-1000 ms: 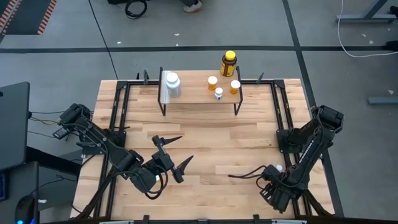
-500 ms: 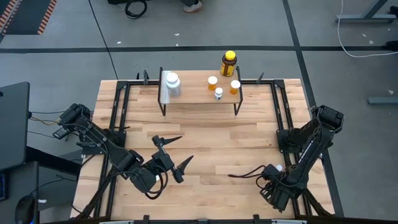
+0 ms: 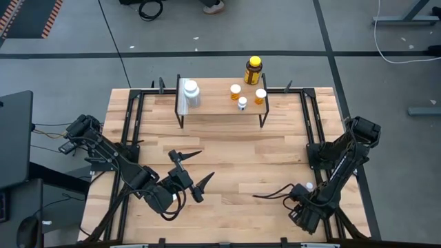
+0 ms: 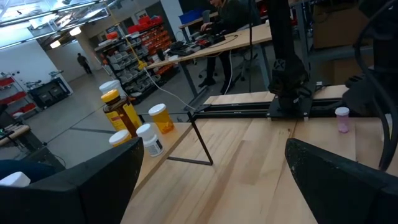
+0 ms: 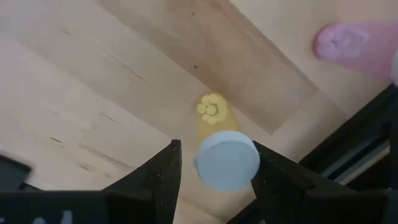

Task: Pick and place medicine bottles onto shelf by color
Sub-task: Put the right small yellow medicine bottle on the shelf

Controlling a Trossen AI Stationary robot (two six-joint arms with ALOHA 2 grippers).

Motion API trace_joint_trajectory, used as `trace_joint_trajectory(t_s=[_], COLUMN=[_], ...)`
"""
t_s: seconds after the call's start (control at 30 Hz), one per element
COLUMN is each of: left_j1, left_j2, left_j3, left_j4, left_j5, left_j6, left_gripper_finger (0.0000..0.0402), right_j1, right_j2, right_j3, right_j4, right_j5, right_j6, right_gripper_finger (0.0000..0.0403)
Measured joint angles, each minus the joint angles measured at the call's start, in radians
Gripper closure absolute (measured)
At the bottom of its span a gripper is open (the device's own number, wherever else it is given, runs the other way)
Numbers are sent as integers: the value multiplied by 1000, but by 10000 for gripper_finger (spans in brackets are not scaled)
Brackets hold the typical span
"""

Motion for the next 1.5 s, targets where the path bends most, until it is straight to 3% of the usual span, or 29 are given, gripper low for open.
trace_joint_trajectory(t_s=[0.37,0.77,0.97,1.5], left_j1=[0,0,0,-27], left_j2=[0,0,0,0], left_j3=[0,0,0,0], left_j4=[0,0,0,-1], left_j5=[0,0,0,-42], left_j6=[1,24,25,63], left_gripper_finger=[2,2,2,2], right_j1=[0,-43,-66,-328], right_j2=[0,-1,-1,-1], right_j3=[2,2,12,240], right_j4=[-18,17,17,-224], right_j5=[18,17,-9,79], right_j6=[-15,-142,-172,-538], right_gripper_finger=[222,286,282,283])
